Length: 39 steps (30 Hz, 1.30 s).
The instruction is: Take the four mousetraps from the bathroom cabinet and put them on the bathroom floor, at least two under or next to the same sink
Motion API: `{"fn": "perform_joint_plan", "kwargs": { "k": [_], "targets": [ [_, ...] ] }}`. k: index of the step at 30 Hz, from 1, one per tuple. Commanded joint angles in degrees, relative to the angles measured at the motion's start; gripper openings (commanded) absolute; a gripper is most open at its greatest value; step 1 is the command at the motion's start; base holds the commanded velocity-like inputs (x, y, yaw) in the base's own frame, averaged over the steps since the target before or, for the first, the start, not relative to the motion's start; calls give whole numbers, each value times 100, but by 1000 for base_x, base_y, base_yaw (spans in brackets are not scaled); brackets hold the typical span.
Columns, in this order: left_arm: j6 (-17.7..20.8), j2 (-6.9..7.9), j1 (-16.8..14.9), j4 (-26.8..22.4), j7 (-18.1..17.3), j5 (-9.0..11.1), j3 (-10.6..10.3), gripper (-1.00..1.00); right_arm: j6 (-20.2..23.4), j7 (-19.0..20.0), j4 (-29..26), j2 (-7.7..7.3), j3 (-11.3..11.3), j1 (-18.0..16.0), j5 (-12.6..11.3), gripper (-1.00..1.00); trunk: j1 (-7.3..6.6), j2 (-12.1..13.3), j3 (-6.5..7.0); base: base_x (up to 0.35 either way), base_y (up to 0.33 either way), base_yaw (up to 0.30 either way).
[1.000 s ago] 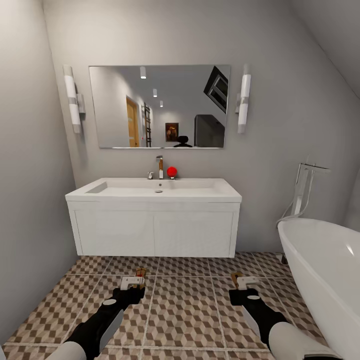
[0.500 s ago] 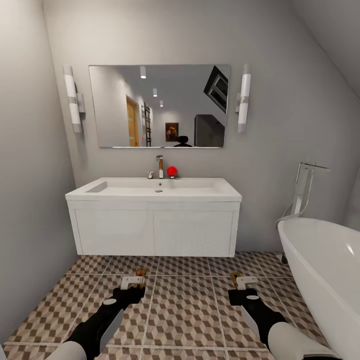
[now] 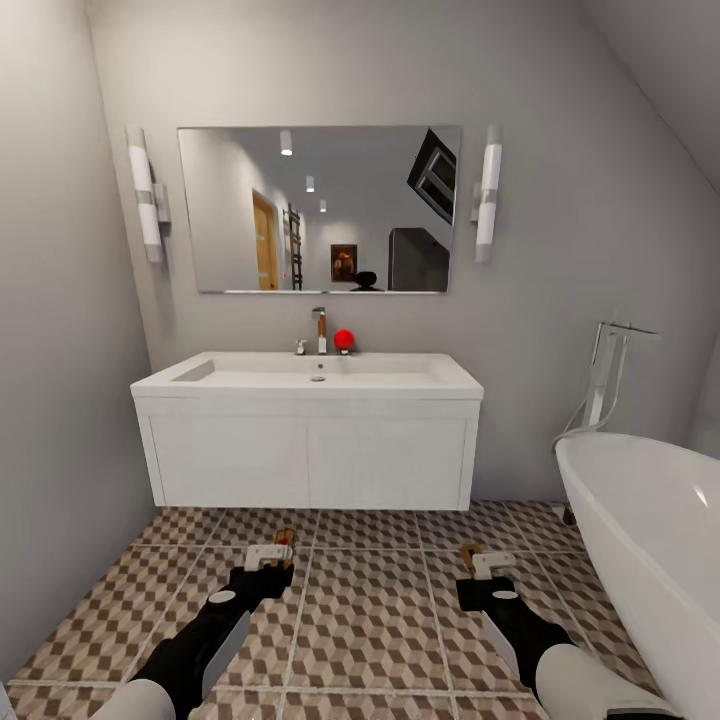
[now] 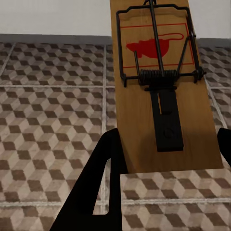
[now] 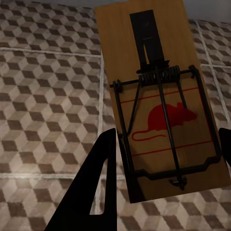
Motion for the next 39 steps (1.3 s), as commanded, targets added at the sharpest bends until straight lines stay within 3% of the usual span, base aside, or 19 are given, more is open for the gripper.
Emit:
{"fn": "perform_joint_plan", "kwargs": {
  "k": [1,10,39],
  "targets": [
    [36,9,-3,-14,64,50,-45,-100,42,-16,-12,2,4,-1,34,-100,22,-45,-25,0,0,0],
    [215,18,-3,-18,60,56,-41,-100,42,-16,-12,2,4,-1,35,-100,219,-406,-187,0,0,0],
    [229,14,-3,-18,60,56,-41,-100,74,-15,-12,2,4,-1,35,-100,856,-1569,-707,0,0,0]
  ]
}}
